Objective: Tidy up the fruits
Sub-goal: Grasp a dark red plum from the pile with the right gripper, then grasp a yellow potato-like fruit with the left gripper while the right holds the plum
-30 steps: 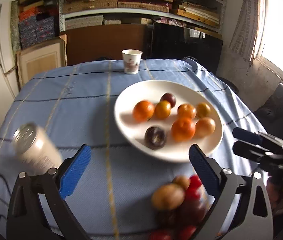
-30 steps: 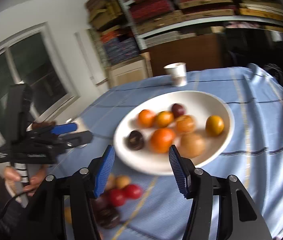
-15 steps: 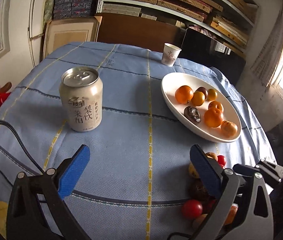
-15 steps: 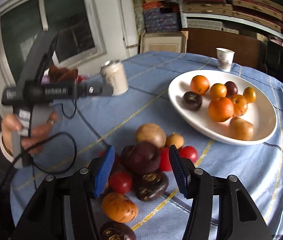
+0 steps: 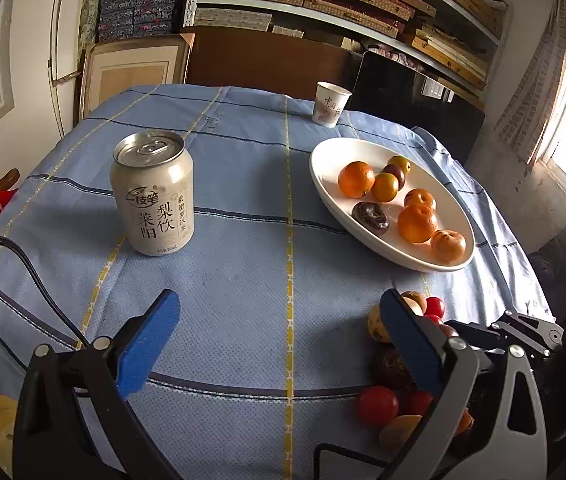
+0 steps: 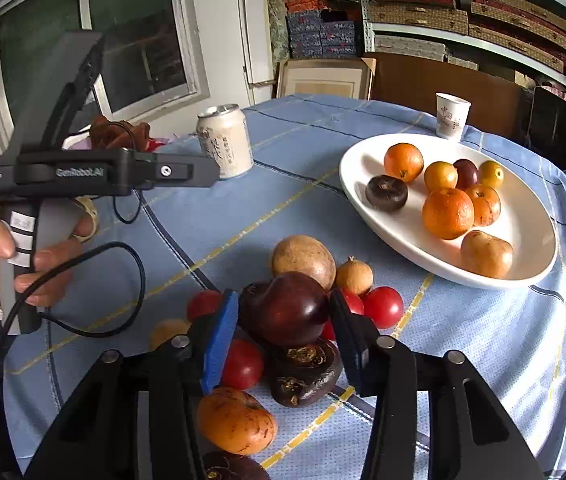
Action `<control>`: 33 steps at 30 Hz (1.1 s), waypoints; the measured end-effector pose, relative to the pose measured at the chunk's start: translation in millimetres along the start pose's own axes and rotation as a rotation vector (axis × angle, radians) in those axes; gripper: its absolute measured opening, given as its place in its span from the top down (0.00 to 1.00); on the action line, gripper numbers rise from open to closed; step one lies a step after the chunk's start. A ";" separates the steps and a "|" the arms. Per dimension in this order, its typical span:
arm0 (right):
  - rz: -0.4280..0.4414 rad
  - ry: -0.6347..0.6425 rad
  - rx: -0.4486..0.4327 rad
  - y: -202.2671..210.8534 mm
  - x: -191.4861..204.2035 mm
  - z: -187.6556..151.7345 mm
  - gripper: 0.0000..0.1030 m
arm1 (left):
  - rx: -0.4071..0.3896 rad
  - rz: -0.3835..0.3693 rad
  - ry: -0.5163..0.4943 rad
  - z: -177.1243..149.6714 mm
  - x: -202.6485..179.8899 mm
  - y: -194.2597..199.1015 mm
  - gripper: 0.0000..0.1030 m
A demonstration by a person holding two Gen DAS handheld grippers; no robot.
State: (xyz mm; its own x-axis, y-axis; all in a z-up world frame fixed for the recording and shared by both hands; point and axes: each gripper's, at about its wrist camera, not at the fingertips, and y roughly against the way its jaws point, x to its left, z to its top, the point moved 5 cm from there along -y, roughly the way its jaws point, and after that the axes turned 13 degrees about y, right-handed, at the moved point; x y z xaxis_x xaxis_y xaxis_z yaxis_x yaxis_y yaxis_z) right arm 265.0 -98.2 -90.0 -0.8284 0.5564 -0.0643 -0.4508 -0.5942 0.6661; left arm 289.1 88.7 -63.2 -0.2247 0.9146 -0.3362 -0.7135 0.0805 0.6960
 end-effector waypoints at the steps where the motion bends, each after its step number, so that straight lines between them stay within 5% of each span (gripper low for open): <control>1: -0.006 -0.003 0.006 -1.3 -0.8 0.1 0.61 | -0.001 0.001 0.001 -0.2 0.2 0.1 0.05; 10: 0.052 -0.149 -0.079 21.8 -30.7 3.2 0.64 | 0.012 -0.013 -0.038 -6.2 -3.7 1.9 0.05; 17: 0.005 -0.307 -0.199 64.4 -77.3 -6.5 0.63 | 0.038 -0.139 -0.375 -56.0 -49.2 26.9 0.06; 23: -0.013 -0.336 -0.187 61.9 -86.2 -11.0 0.63 | 0.096 -0.203 -0.506 -97.4 -64.1 34.9 0.39; 33: -0.002 -0.321 -0.177 59.4 -78.7 -11.2 0.63 | 0.181 -0.221 -0.526 -113.2 -65.1 22.0 0.44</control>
State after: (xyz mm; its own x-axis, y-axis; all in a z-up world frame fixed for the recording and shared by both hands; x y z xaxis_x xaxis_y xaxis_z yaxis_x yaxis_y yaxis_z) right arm 299.6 -183.7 -53.7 -0.6935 0.6948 0.1902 -0.5260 -0.6688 0.5254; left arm 212.9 -14.0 -97.9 0.3080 0.9382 -0.1576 -0.5713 0.3149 0.7580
